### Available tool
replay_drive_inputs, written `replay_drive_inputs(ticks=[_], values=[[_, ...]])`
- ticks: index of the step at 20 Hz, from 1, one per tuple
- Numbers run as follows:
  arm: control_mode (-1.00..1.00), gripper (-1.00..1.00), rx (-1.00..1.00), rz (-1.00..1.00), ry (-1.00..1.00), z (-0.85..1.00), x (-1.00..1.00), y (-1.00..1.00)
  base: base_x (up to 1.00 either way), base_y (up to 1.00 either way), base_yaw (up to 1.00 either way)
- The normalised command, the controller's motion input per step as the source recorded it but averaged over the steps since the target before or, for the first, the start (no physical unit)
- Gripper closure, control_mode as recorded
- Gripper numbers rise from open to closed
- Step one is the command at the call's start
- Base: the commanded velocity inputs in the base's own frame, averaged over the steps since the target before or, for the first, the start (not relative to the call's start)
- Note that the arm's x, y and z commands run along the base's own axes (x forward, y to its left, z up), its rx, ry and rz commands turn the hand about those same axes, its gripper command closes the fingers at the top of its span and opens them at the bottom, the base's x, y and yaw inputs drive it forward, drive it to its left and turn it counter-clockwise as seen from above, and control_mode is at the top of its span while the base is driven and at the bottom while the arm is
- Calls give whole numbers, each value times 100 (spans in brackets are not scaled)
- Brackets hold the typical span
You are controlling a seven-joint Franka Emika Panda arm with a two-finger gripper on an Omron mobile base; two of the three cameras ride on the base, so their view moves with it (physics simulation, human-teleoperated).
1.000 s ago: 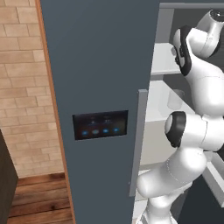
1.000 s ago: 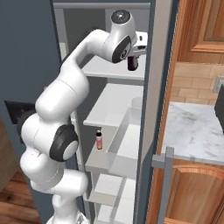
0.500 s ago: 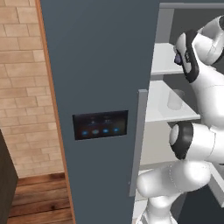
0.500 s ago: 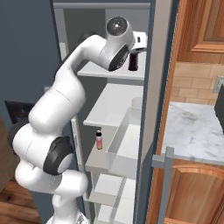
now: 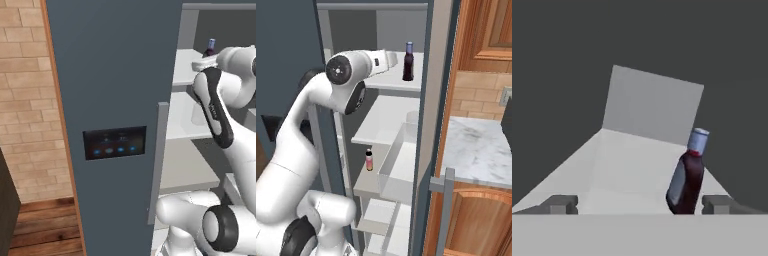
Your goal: Place the condiment bottle and mustard from the counter to the top shelf of the fridge. If the existing items in the fridge are on the top shelf, move them to other shelves.
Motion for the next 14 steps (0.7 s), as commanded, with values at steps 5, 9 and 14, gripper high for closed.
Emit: replay_drive_inputs(ticks=[5,9,14], values=[[-100,-100,-7,0,-2,42,-100,94,0,0,0],[-100,-100,-3,0,13,22,-100,68,0,0,0],[-100,-100,0,0,39,2,-100,57,0,0,0]])
